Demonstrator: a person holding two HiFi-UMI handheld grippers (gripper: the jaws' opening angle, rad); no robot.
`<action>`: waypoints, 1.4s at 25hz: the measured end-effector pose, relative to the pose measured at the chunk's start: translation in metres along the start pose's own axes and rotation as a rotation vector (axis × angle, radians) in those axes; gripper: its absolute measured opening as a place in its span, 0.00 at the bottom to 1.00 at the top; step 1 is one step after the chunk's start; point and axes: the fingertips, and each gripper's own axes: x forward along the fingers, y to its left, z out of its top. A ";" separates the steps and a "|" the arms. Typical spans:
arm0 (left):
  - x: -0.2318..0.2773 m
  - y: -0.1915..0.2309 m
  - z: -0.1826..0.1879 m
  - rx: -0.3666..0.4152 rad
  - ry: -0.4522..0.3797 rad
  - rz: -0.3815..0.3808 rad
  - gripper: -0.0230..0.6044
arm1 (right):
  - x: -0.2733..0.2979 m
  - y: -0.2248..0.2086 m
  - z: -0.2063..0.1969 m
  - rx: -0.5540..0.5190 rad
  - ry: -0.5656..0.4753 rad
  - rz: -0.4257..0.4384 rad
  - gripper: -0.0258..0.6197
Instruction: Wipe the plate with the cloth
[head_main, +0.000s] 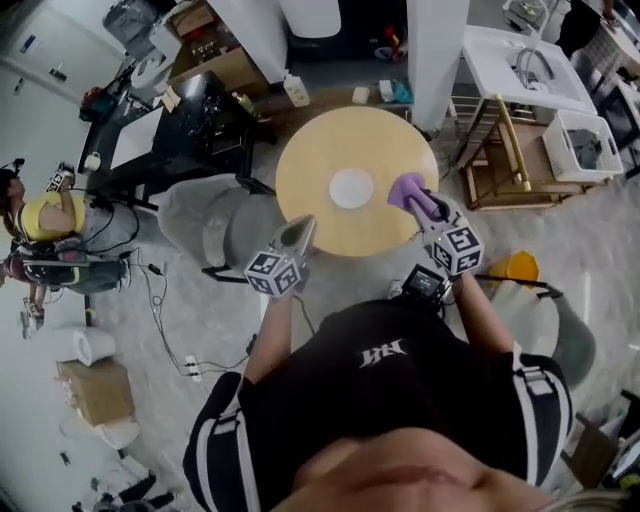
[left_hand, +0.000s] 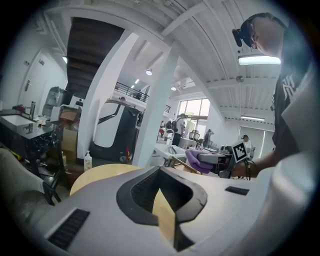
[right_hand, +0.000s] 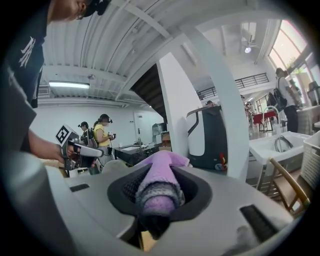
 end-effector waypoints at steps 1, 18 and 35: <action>0.003 0.001 0.006 0.001 0.001 0.017 0.06 | 0.006 -0.010 0.003 -0.005 -0.002 0.009 0.19; 0.074 0.096 0.000 -0.096 0.050 -0.033 0.06 | 0.085 -0.046 0.018 -0.024 0.095 -0.045 0.19; 0.161 0.187 -0.046 -0.206 0.197 -0.205 0.06 | 0.165 -0.051 0.021 -0.028 0.203 -0.157 0.19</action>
